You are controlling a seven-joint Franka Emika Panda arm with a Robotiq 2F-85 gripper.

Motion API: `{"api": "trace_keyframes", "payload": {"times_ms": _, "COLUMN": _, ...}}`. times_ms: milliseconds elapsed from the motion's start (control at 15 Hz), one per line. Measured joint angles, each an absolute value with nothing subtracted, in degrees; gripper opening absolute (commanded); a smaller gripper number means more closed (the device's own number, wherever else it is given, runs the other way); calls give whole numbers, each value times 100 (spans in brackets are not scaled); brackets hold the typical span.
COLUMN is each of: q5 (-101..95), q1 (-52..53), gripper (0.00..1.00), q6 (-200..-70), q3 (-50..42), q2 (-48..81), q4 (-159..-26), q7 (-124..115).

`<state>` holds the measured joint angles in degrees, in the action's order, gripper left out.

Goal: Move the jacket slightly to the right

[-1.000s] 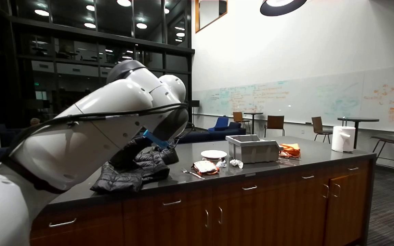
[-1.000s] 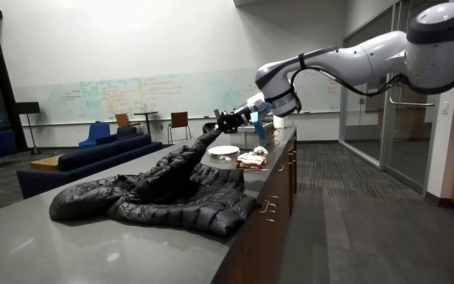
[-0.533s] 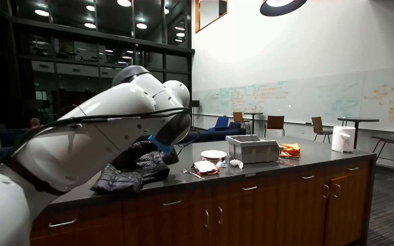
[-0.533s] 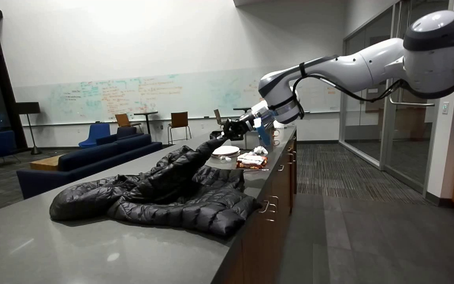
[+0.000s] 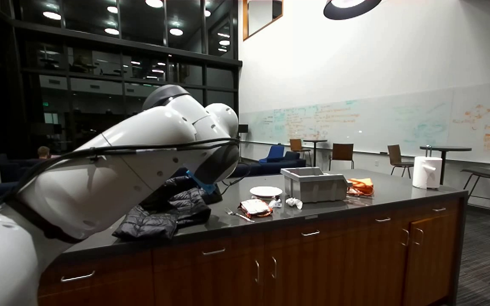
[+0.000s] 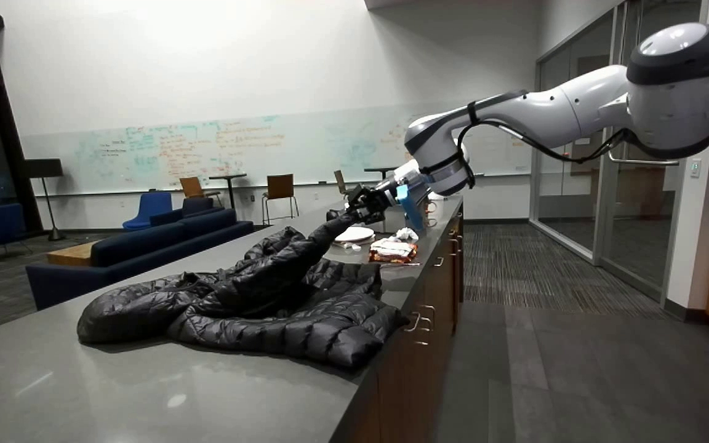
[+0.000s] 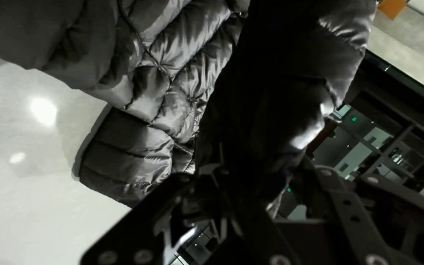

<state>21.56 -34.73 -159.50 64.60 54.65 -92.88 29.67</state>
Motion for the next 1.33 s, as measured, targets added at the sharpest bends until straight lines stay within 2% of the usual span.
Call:
{"api": "trace_keyframes", "payload": {"times_ms": 267, "q5": 2156, "q1": -3450, "gripper": 100, "q6": -15950, "q3": 6461, "q2": 5468, "q4": -9250, "q7": 2916}}
{"api": "trace_keyframes", "payload": {"times_ms": 867, "q5": 2175, "q1": -3457, "gripper": 100, "q6": -15953, "q3": 6599, "q2": 5513, "q4": -9214, "q7": 2852}}
{"api": "trace_keyframes", "payload": {"times_ms": 1333, "q5": 2669, "q1": -3626, "gripper": 100, "q6": -15722, "q3": 7626, "q2": 6047, "q4": -9440, "q7": 2860}}
